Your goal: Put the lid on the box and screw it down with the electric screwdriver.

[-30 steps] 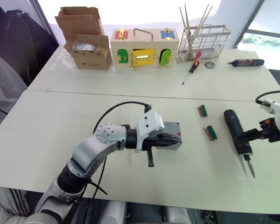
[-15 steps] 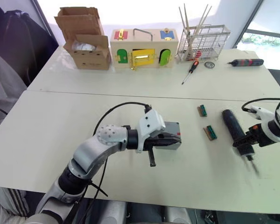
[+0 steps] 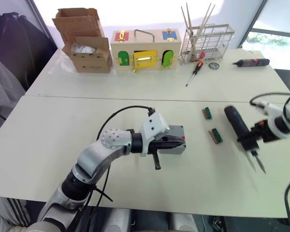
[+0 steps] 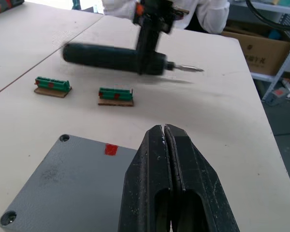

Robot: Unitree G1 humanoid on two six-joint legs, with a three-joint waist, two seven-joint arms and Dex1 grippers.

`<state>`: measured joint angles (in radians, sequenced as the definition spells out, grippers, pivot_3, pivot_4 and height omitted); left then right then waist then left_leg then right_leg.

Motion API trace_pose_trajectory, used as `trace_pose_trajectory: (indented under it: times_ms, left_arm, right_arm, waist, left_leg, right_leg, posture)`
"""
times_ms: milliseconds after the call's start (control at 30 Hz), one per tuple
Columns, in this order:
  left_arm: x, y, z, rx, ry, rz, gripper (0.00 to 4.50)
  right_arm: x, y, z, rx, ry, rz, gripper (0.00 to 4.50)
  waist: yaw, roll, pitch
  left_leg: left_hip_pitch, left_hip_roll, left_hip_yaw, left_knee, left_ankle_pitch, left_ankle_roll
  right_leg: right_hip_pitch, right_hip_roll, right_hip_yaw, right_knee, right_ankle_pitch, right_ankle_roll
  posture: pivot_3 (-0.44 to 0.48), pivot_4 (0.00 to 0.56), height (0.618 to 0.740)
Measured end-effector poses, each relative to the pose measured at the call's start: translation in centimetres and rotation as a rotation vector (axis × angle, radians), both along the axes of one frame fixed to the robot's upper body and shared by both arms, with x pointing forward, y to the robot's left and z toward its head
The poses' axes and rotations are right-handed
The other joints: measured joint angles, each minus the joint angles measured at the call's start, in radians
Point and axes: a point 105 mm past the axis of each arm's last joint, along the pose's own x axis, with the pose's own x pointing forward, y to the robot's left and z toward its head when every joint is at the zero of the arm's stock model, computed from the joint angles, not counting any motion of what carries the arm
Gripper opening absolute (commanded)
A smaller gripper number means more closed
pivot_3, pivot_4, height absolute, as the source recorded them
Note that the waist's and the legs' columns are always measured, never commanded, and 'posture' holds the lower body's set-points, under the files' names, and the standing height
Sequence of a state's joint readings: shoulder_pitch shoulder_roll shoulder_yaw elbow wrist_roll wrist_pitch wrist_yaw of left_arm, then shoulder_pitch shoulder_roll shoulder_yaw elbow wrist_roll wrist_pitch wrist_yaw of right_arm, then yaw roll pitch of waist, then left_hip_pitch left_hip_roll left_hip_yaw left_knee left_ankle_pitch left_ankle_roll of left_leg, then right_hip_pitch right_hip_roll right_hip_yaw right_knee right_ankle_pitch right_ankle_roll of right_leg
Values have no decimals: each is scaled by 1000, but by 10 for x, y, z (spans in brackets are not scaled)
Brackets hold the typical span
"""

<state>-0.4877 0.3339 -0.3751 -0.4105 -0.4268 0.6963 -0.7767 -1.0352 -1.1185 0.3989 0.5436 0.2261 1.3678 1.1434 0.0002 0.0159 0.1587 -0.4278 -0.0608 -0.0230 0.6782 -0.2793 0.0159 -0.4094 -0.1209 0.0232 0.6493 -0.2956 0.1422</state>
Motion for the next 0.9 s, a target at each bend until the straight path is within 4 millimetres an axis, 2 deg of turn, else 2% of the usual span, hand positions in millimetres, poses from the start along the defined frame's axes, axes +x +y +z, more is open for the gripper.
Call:
trace_pose_trajectory:
  times_ms: [67, 133, 167, 233, 333, 367, 433, 500, 567, 600, 733, 767, 900]
  left_arm:
    - [5, 3, 0, -4, 13, 1, 0]
    - [8, 7, -1, -7, 25, 3, 0]
    - [11, 10, -2, -6, 29, 12, 0]
    - [20, 17, -2, -5, 41, 36, 0]
    - [31, 23, 12, -25, 34, 43, 0]
    - [33, 24, 19, -34, 25, 32, 0]
    - [36, 27, 26, -24, 10, 18, 0]
    - [39, 33, 23, 2, 23, 17, 0]
    - [41, 36, 14, 40, 45, 13, 0]
    - [41, 36, 10, 64, 45, 4, 0]
    - [52, 38, -6, 186, 21, 34, 0]
    - [54, 37, -7, 194, 20, 40, 0]
    - [53, 30, -8, 193, 26, 15, 0]
  right_arm:
    - [15, 6, 54, 77, -210, -25, 1828]
    - [18, 9, 90, 119, -353, -34, 1828]
    - [18, 12, 99, 149, -403, -40, 1828]
    - [24, 29, 104, 231, -543, -15, 1828]
    - [28, 70, 108, 439, -841, 46, 1828]
    - [22, 85, 111, 560, -916, 60, 1828]
    - [5, 100, 124, 727, -1025, 96, 1828]
    - [-14, 108, 135, 760, -1143, 135, 1828]
    - [-23, 112, 131, 751, -1214, 116, 1828]
    - [-24, 112, 121, 713, -1224, 87, 1828]
    - [-20, 129, 58, 568, -1101, 63, 1828]
    - [-19, 135, 49, 554, -1082, 80, 1828]
    - [-21, 147, 45, 531, -1121, 131, 1828]
  waist:
    - [6, 0, 1]
    - [15, -4, 0]
    - [18, -7, 0]
    - [16, -12, -1]
    - [10, -11, -1]
    - [11, -10, -1]
    - [13, -9, -1]
    - [13, -10, -1]
    - [9, -10, -1]
    - [9, -11, -1]
    - [-2, -11, -1]
    - [-11, -10, -1]
    - [-21, -10, -1]
  left_leg:
    - [0, 1, -1, -4, 1, -1]
    - [0, 2, -4, -8, 2, -4]
    - [0, 2, -6, -10, 3, -6]
    - [0, 2, -7, -10, 4, -7]
    - [0, 1, -5, -9, 6, -9]
    - [0, 1, -5, -9, 7, -10]
    - [0, 1, -7, -10, 7, -10]
    - [0, 0, -10, -11, 7, -10]
    - [1, -1, -9, -10, 7, -10]
    - [1, -1, -9, -9, 7, -10]
    - [4, -1, -7, -9, 7, -10]
    - [3, -1, -6, -10, 7, -10]
    - [3, 0, -7, -12, 7, -10]
  right_leg:
    - [-2, 1, -1, 0, 0, 0]
    - [-2, 1, -5, -1, 0, 0]
    - [-1, 1, -6, -1, 0, 0]
    - [0, 1, -7, -2, 0, 0]
    - [-2, 1, -4, 2, 0, 0]
    - [-4, 1, -4, 5, 0, 0]
    - [-7, 1, -5, 15, 0, 0]
    - [-7, 1, -6, 16, 0, 0]
    - [-5, 1, -6, 15, 0, 0]
    - [-4, 1, -5, 15, 0, 0]
    - [-3, 1, -4, 14, 0, 0]
    - [-4, 1, -4, 15, 0, 0]
    - [-5, 2, -5, 15, 0, 0]
  posture:
    - [0, 150, 739]
    - [0, 150, 739]
    - [0, 150, 739]
    - [0, 150, 739]
    - [0, 150, 739]
    - [0, 150, 739]
    - [0, 150, 739]
    - [0, 150, 739]
    - [0, 150, 739]
    - [0, 150, 739]
    - [0, 150, 739]
    - [0, 150, 739]
    - [0, 150, 739]
